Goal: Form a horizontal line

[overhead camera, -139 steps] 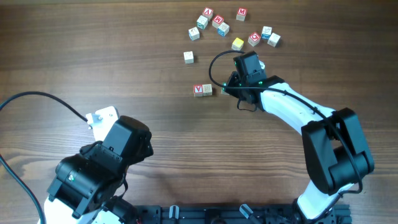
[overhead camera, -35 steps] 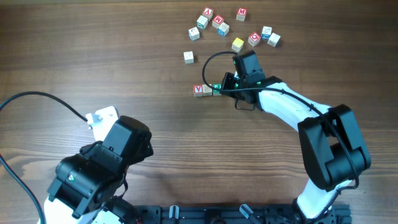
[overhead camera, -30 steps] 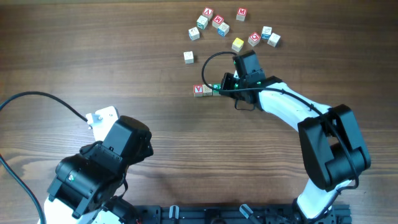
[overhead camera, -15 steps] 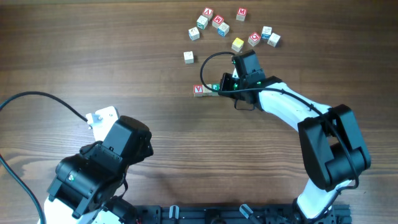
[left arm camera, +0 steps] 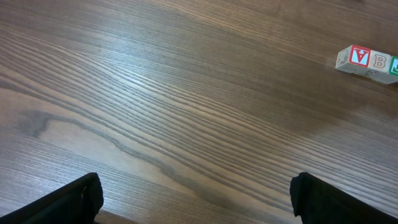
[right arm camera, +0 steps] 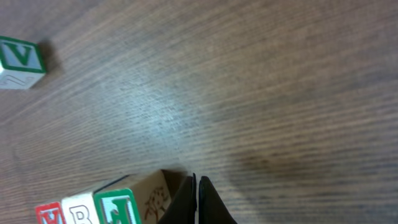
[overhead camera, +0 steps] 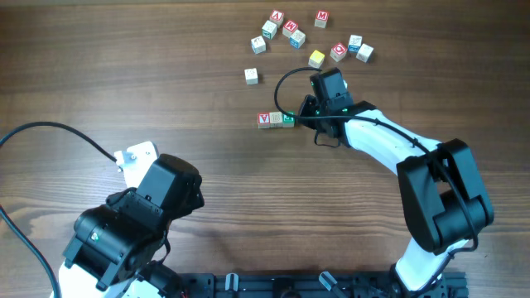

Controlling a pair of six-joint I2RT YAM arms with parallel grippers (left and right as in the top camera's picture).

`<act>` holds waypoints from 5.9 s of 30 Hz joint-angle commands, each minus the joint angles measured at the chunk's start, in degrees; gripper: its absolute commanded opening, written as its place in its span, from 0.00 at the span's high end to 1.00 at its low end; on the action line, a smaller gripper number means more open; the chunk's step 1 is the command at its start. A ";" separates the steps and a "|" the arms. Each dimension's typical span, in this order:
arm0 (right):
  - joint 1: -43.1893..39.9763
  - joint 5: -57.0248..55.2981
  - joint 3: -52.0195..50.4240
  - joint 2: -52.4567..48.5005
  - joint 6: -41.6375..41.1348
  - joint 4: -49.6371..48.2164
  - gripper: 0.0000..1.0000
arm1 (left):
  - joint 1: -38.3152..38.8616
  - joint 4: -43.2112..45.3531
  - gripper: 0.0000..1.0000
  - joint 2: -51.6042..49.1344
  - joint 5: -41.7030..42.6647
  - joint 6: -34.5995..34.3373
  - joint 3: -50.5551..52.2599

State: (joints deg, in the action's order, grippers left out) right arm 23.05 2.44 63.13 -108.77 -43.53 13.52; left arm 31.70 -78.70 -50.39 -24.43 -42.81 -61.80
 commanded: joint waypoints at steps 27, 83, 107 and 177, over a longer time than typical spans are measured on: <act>0.02 12.52 -0.15 -0.63 6.95 0.22 0.95 | -0.09 -0.02 0.00 0.04 -0.94 -1.18 0.11; 18.73 -8.41 21.94 -14.53 17.09 5.66 0.95 | -0.09 -0.02 0.00 0.04 -0.94 -1.18 0.11; 18.73 -13.03 21.94 -14.56 10.34 8.85 0.95 | -0.09 -0.02 0.00 0.04 -0.94 -1.18 0.11; 18.71 -22.16 21.94 -14.56 -1.68 10.38 0.96 | -0.09 -0.02 0.00 0.04 -0.94 -1.18 0.11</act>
State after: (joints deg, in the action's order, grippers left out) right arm 41.82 -17.58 84.05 -122.26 -43.62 23.49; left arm 31.70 -78.67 -50.39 -24.43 -42.81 -61.80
